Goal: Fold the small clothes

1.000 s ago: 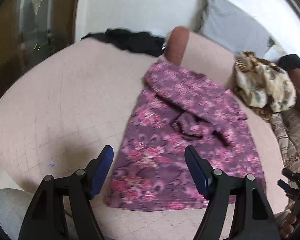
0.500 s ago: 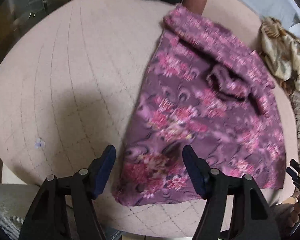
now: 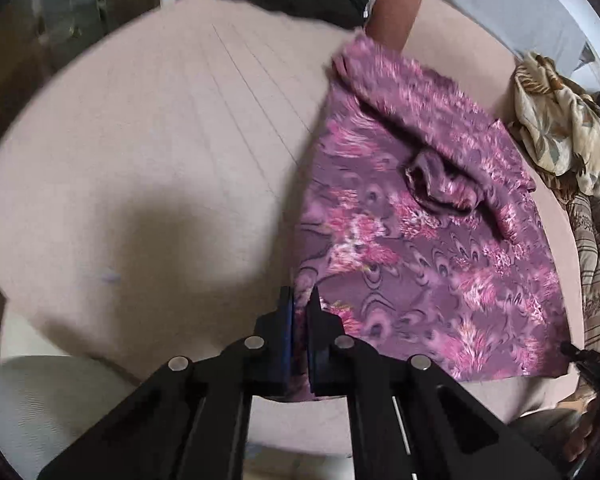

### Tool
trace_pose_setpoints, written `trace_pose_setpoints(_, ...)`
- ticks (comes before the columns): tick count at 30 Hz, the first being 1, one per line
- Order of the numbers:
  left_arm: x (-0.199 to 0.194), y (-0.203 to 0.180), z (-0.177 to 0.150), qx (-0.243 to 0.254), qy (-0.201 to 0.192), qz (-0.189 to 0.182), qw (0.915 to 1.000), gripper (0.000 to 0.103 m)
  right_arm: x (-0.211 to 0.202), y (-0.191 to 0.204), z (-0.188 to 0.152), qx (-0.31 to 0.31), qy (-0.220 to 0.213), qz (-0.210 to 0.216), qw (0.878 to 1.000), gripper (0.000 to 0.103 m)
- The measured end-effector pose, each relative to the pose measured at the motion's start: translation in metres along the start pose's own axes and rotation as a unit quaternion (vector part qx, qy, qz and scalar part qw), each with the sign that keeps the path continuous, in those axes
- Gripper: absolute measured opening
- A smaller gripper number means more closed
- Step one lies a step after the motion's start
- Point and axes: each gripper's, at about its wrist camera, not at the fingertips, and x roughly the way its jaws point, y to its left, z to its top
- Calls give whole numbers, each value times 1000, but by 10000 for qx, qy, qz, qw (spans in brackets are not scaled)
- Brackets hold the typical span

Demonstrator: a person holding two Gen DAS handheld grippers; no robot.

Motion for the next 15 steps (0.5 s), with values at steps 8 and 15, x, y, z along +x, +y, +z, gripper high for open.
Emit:
trace_pose_setpoints(8, 37, -1, 0, 361, 671, 571, 9955, 6, 1, -8, 0, 42, 324, -685, 9971, 2)
trace_pose_setpoints(15, 1, 14, 8, -101, 188, 593, 9980, 69, -7, -3, 7, -52, 233, -676, 9974, 20)
